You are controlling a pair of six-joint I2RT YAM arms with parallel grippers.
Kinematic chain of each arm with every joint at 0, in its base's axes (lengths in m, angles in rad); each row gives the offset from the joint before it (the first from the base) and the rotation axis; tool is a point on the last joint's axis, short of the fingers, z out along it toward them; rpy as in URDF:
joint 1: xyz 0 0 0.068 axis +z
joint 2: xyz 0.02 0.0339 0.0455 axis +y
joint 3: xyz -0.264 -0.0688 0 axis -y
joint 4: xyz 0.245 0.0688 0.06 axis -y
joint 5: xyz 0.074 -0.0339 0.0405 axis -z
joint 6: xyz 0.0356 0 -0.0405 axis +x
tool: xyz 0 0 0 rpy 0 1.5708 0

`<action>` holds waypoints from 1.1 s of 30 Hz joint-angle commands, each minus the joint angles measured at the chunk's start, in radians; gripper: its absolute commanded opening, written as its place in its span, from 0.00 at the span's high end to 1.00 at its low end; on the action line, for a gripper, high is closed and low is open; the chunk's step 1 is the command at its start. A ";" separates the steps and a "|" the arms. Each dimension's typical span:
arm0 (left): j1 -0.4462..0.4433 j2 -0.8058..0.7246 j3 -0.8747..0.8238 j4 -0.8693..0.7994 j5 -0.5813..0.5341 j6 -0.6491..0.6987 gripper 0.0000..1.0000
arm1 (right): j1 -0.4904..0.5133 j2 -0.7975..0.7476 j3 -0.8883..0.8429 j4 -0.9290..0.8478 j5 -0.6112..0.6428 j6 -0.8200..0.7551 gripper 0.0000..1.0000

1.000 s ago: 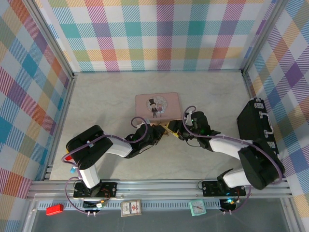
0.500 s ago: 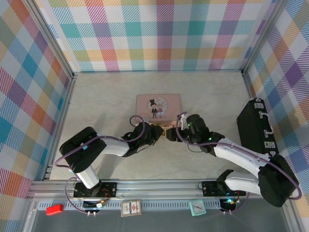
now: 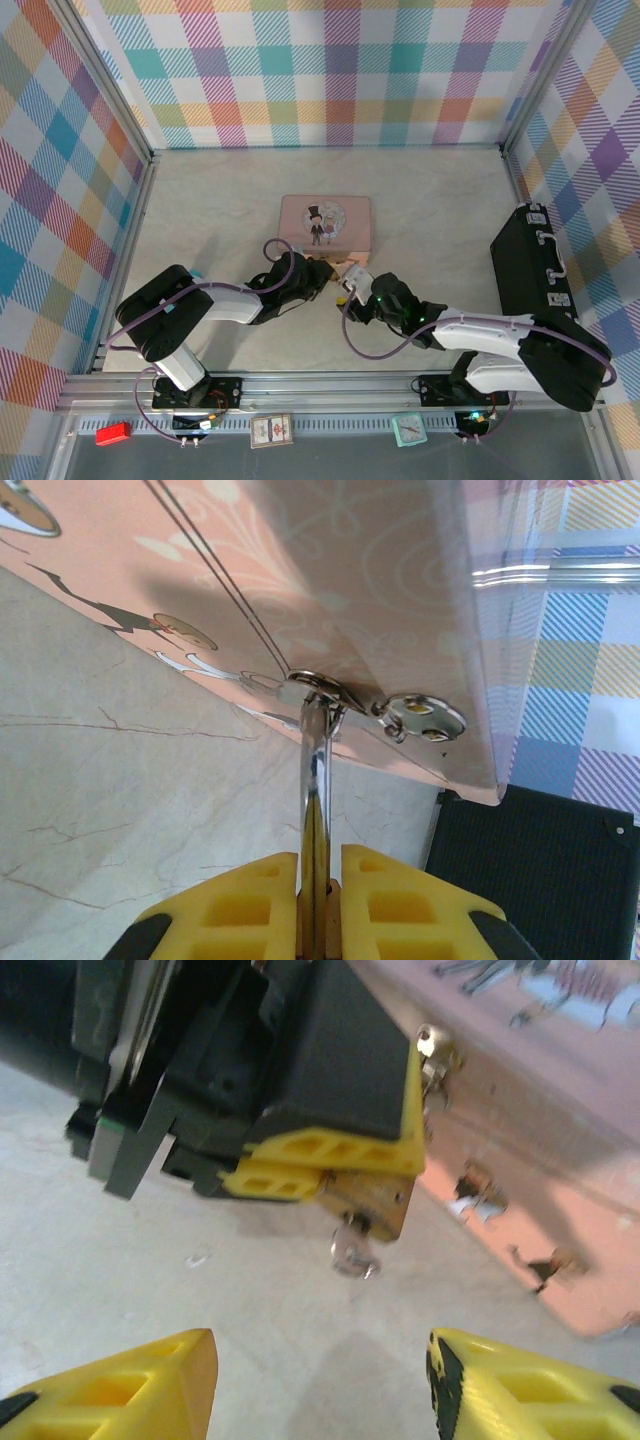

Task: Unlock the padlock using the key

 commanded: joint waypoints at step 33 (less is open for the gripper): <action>0.006 -0.031 -0.042 0.167 0.053 -0.014 1.00 | 0.098 0.270 0.030 0.374 0.265 -0.272 0.67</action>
